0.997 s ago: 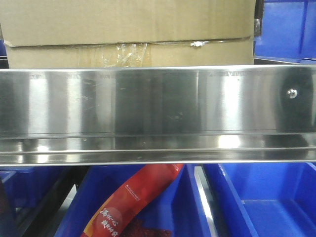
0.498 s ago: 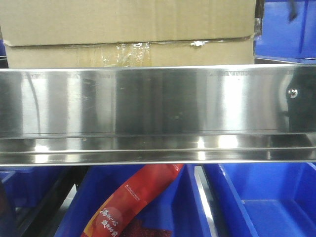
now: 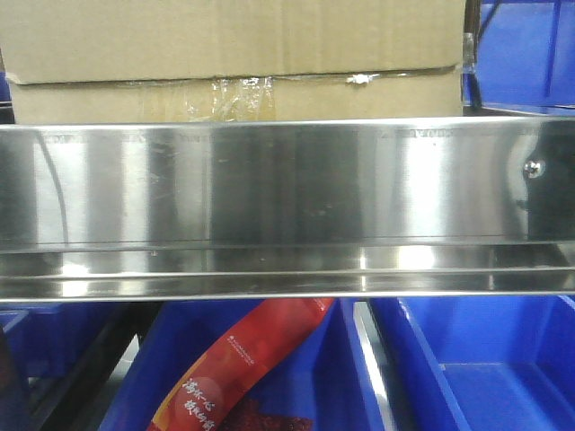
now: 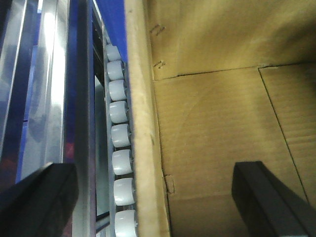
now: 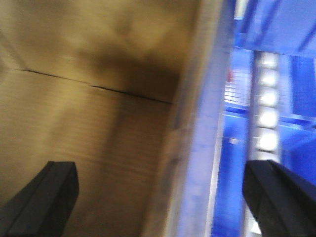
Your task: Grab carton from right shelf to conveyor
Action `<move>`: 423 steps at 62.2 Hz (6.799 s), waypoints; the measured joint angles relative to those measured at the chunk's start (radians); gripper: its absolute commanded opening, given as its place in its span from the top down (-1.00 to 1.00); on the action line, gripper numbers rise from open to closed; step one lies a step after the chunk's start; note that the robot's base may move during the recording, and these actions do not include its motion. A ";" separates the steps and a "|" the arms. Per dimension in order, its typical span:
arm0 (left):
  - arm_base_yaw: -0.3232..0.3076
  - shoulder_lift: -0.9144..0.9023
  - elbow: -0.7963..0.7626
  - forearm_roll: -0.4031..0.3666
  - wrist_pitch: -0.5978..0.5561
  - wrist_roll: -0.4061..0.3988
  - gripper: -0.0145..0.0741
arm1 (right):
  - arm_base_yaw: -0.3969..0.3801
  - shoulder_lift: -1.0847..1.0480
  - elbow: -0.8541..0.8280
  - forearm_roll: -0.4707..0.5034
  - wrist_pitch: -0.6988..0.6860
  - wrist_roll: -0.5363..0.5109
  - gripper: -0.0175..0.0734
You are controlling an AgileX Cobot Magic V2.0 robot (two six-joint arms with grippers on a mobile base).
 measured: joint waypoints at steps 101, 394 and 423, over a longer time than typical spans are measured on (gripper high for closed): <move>0.003 -0.499 0.256 -0.153 0.025 -0.006 0.69 | 0.120 -0.507 0.319 -0.013 0.013 0.026 0.77; -0.055 -0.506 0.267 -0.098 0.007 -0.008 0.69 | 0.120 -0.500 0.325 -0.030 0.014 0.026 0.77; -0.055 -0.506 0.267 -0.097 0.007 -0.008 0.69 | 0.120 -0.500 0.325 -0.030 0.014 0.026 0.77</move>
